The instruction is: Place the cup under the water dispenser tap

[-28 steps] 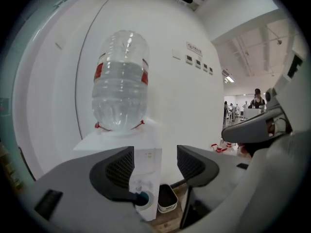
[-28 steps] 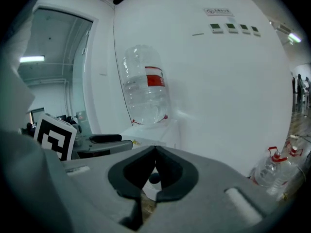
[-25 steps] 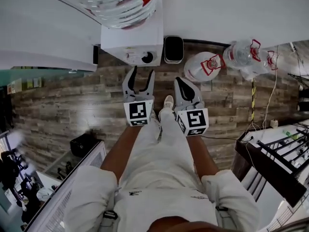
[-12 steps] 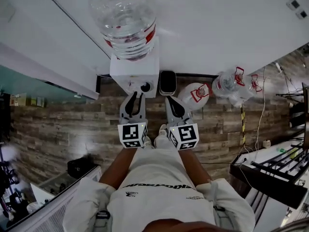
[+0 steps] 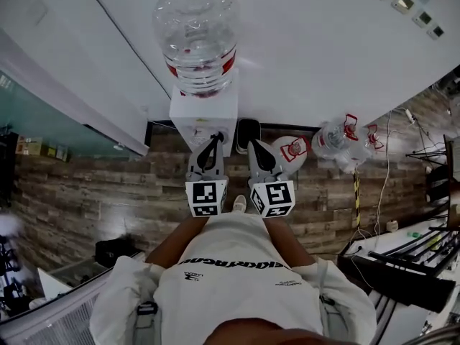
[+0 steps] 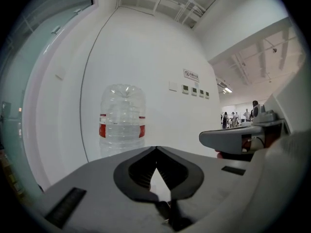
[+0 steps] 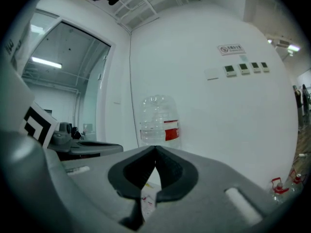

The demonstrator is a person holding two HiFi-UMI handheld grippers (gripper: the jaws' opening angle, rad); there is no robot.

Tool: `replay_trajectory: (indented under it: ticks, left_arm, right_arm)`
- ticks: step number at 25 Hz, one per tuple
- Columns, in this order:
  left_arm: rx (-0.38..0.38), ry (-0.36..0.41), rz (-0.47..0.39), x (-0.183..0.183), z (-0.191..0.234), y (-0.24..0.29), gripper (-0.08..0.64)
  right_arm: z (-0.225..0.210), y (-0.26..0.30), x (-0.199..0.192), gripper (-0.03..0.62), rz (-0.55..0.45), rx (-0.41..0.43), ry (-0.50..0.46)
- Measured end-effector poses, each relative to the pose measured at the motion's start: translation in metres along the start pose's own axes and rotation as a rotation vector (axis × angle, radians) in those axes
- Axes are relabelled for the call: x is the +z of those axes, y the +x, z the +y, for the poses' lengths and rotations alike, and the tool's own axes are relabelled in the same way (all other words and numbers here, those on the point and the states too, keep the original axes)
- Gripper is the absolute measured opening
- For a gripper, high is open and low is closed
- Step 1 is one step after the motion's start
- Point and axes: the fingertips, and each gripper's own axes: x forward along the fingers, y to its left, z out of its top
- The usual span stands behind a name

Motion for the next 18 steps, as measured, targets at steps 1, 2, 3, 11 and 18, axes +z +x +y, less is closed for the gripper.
replay_trajectory:
  ticks: [1, 2, 3, 11, 18]
  left_arm:
    - [0.004, 0.011, -0.006, 0.0022, 0.0004, -0.0011, -0.003]
    - [0.006, 0.014, -0.009, 0.0035, -0.0004, -0.0031, -0.003]
    - [0.008, 0.012, -0.012, 0.0039, -0.0018, -0.0051, -0.003]
    - [-0.007, 0.031, -0.035, 0.009, -0.0066, -0.0054, -0.003]
    - [-0.017, 0.035, -0.047, 0.011, -0.0058, -0.0036, -0.003]
  right_arm:
    - [0.0001, -0.0007, 0.0022, 0.0, -0.007, -0.002, -0.002]
    - [0.0009, -0.0022, 0.0032, -0.002, -0.01, 0.001, -0.003]
    - [0.0017, -0.0037, 0.0031, -0.002, -0.009, 0.006, -0.004]
    - [0.0058, -0.0015, 0.0024, 0.0, -0.008, 0.03, -0.008]
    - [0.0016, 0.0007, 0.0026, -0.002, -0.016, 0.011, -0.007]
